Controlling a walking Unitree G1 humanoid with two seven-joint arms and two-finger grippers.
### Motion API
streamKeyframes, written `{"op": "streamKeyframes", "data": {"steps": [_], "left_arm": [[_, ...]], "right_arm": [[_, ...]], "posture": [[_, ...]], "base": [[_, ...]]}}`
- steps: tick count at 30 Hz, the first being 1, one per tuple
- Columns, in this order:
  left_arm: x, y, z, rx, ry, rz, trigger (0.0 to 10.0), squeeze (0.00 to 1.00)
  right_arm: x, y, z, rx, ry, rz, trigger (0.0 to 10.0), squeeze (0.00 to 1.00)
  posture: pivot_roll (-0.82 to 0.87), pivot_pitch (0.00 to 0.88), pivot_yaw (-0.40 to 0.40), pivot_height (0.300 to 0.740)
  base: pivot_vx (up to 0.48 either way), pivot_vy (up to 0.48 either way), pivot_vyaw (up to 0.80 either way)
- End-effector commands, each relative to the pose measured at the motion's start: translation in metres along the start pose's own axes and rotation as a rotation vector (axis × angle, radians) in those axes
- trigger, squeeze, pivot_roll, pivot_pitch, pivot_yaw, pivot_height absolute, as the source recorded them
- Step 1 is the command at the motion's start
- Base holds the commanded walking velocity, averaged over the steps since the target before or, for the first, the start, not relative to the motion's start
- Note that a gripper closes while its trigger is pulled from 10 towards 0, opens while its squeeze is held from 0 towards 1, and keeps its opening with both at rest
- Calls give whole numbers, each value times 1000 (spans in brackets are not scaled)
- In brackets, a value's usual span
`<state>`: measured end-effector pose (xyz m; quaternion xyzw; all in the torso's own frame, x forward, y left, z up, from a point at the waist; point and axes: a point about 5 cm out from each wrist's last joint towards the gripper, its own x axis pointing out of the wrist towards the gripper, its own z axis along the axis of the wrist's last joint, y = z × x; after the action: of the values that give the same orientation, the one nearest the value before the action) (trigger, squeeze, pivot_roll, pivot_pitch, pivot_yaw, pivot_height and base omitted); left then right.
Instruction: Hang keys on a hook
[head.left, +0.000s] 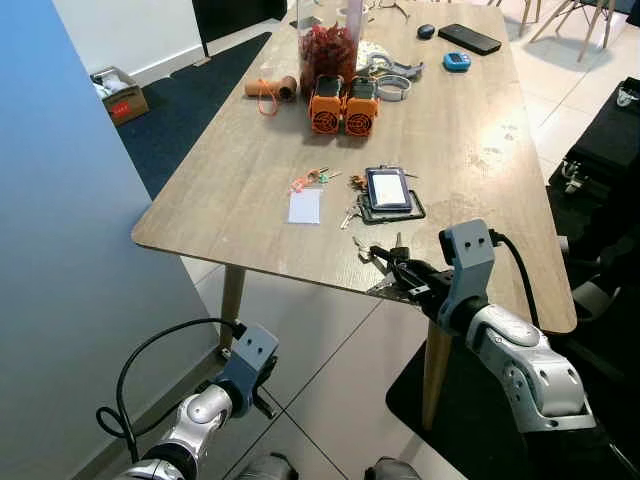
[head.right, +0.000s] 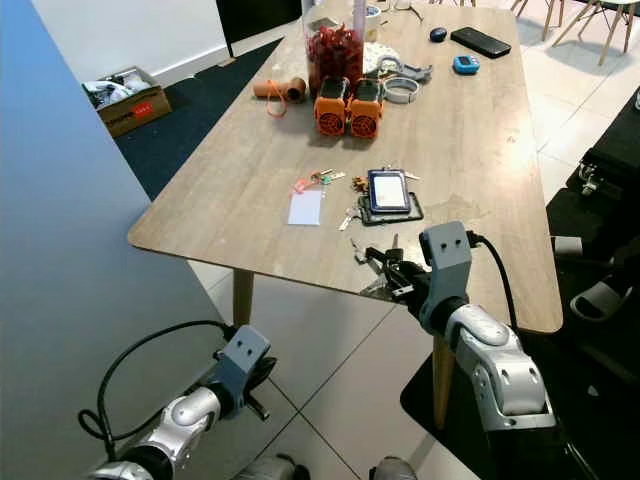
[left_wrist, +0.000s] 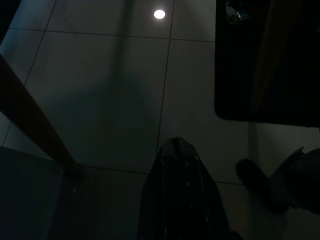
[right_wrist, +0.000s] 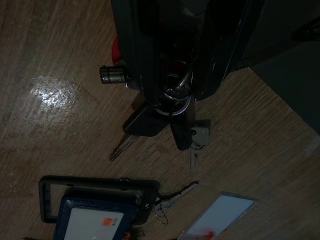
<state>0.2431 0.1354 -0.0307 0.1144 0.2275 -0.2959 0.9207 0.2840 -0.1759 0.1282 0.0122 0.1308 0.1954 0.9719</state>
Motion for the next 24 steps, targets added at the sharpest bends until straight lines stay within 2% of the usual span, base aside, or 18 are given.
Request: {"op": "streamKeyframes", "data": {"steps": [1,9,10,17,19,24], "left_arm": [[-5,4,-6,21,27,-3,10000,0],[-5,4,-6,24,26,-2,10000,0],[-5,4,-6,24,26,-2,10000,0],[-5,5,-6,24,26,-2,10000,0],[-5,5,-6,25,25,-2,10000,0],[-5,5,-5,26,24,-2,10000,0]], "right_arm": [[0,-1,-10,4,58,-2,0,0],[-1,-4,-6,-1,35,-20,0,0],[-1,-5,-5,-23,35,-32,10000,0],[-1,-7,-3,-45,21,-43,10000,0],[-2,-10,3,-19,-17,-60,0,0],[-4,-18,16,-12,-89,-119,0,0]], "posture": [[41,124,20,740],[40,122,20,740],[40,123,20,740],[40,121,21,740],[40,121,22,740],[40,121,22,740]], "base": [[0,0,0],[0,0,0],[0,0,0],[0,0,0],[0,0,0],[0,0,0]]}}
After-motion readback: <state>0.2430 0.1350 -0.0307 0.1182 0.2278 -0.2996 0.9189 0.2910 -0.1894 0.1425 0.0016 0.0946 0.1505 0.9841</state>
